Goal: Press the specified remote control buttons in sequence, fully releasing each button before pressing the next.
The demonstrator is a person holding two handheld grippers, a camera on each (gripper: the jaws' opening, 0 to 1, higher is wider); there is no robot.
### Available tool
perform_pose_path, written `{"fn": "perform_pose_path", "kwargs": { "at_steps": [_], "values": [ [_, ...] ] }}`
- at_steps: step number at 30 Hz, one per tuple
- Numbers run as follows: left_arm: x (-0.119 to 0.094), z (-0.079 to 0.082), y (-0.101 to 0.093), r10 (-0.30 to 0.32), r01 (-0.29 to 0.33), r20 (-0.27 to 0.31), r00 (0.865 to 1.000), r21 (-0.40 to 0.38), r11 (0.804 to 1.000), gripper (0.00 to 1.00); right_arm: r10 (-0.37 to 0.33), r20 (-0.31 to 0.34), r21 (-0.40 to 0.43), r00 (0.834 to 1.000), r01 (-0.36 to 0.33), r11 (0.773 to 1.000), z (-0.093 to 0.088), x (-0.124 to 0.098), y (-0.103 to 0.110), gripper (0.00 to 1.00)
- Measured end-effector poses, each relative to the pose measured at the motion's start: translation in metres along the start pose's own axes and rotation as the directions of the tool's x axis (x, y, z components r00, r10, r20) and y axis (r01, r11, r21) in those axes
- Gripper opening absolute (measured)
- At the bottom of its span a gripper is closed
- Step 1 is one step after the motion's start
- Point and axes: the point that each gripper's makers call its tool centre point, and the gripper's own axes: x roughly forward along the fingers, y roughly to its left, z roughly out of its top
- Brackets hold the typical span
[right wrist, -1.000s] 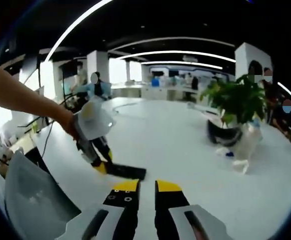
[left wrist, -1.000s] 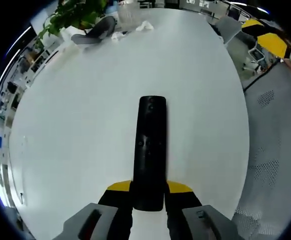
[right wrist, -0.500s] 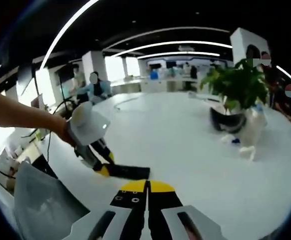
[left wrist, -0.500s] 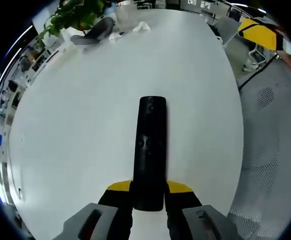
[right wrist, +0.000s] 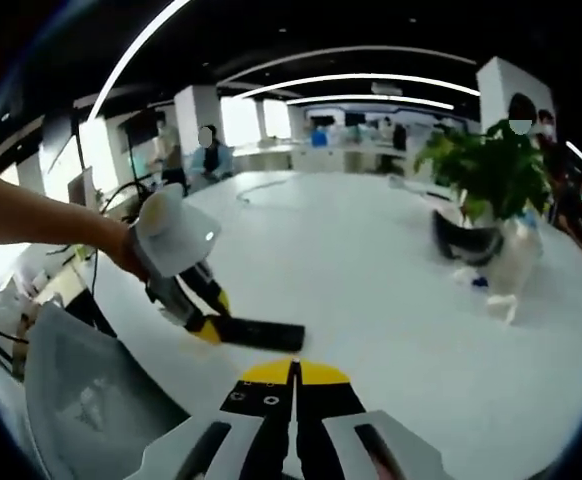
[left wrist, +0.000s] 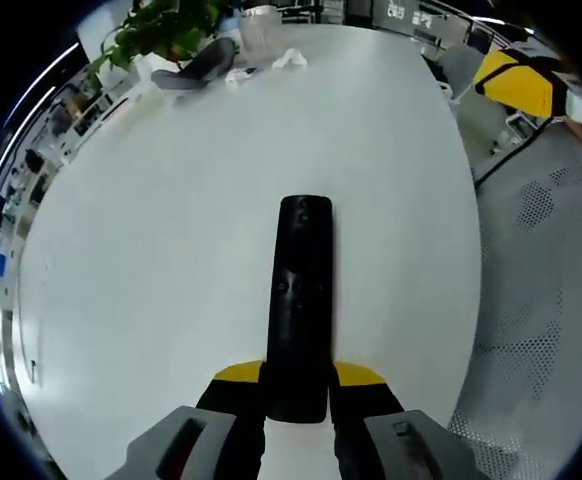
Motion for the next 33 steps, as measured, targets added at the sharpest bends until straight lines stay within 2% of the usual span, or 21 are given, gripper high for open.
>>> {"fn": "perform_pose_path", "kwargs": {
  "at_steps": [7,9,12,18,22,27,33],
  "values": [
    [-0.002,-0.002,-0.012,0.003,-0.003,0.007,1.000,-0.005,1.000,0.23,0.010,-0.034,-0.017,0.999,-0.011,1.000,-0.006,0.001,0.003,0.00],
    [-0.002,-0.003,-0.014,0.005,-0.005,0.010,1.000,-0.011,1.000,0.23,0.035,-0.065,-0.001,0.997,-0.035,0.999,-0.010,0.002,0.007,0.00],
    [-0.002,-0.003,-0.019,0.005,-0.005,0.009,1.000,-0.007,1.000,0.23,0.023,-0.091,-0.017,0.996,-0.025,1.000,-0.015,0.003,0.007,0.00],
    [-0.002,-0.003,-0.028,0.006,-0.006,0.011,1.000,-0.010,1.000,0.23,0.015,-0.098,0.002,0.995,-0.014,1.000,-0.017,0.001,0.003,0.00],
    [-0.003,-0.004,-0.038,-0.001,0.001,0.009,1.000,0.009,1.000,0.23,0.013,-0.114,-0.007,0.993,-0.014,1.000,-0.020,0.002,0.003,0.00],
    [-0.003,-0.004,-0.041,0.002,-0.002,0.010,1.000,-0.002,1.000,0.23,0.014,-0.113,-0.020,0.994,-0.016,1.000,-0.020,0.001,0.004,0.00],
    [-0.003,-0.004,-0.050,0.002,-0.002,0.017,1.000,0.001,1.000,0.23,0.037,-0.083,-0.010,0.996,-0.038,0.999,-0.015,-0.001,0.005,0.00]
  ]
}}
